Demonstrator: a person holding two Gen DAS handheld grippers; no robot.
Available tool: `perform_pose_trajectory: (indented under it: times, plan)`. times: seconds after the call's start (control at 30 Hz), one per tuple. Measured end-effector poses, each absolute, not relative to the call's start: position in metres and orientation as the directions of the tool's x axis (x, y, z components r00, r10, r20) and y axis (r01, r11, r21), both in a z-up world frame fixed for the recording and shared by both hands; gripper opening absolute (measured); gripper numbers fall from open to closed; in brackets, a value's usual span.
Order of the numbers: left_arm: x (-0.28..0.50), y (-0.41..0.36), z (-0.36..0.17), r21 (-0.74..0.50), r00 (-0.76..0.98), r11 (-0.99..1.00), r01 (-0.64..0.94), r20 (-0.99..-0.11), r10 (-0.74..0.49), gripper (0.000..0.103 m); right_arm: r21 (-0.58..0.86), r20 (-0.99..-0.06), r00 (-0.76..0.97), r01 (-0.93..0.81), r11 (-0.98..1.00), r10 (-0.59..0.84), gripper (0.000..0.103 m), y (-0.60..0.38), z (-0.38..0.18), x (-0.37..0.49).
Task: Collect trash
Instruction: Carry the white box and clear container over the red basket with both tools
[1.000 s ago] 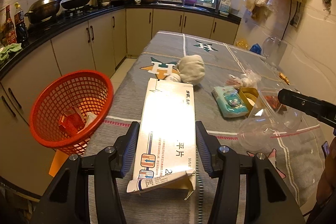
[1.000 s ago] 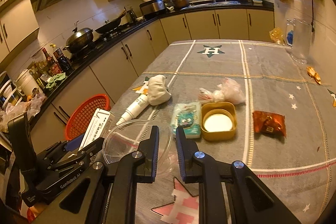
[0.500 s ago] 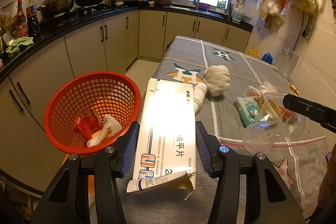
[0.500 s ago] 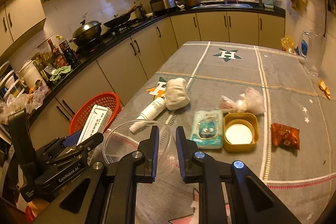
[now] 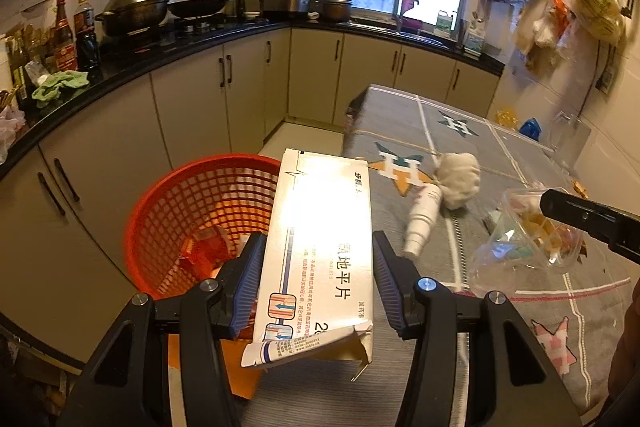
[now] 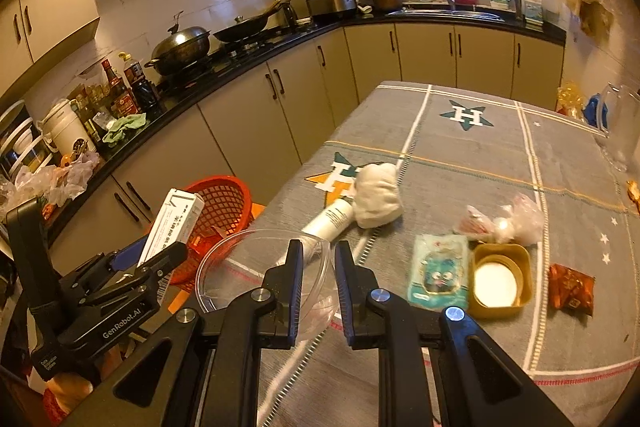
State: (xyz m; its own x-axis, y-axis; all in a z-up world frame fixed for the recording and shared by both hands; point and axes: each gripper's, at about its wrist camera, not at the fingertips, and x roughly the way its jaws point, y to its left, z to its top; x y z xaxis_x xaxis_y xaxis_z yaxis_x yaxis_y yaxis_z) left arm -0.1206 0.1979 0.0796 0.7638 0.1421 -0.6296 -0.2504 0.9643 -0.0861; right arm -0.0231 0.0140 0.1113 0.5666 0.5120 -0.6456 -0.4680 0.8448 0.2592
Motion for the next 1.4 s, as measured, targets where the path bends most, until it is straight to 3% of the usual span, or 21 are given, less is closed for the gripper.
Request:
perform_pose_trajectory:
  times: [0.73, 1.4]
  plan:
    - [-0.116, 0.281, 0.073, -0.120, 0.731, 0.917, -0.380, -0.646, 0.219, 0.052, 0.331, -0.631, 0.513, -0.500, 0.800, 0.582, 0.018, 0.099, 0.121, 0.011]
    - [-0.099, 0.307, 0.034, -0.132, 0.676, 0.893, -0.430, -0.703, 0.222, 0.052, 0.432, -0.655, 0.430, -0.461, 0.775, 0.621, 0.018, 0.158, 0.079, 0.047]
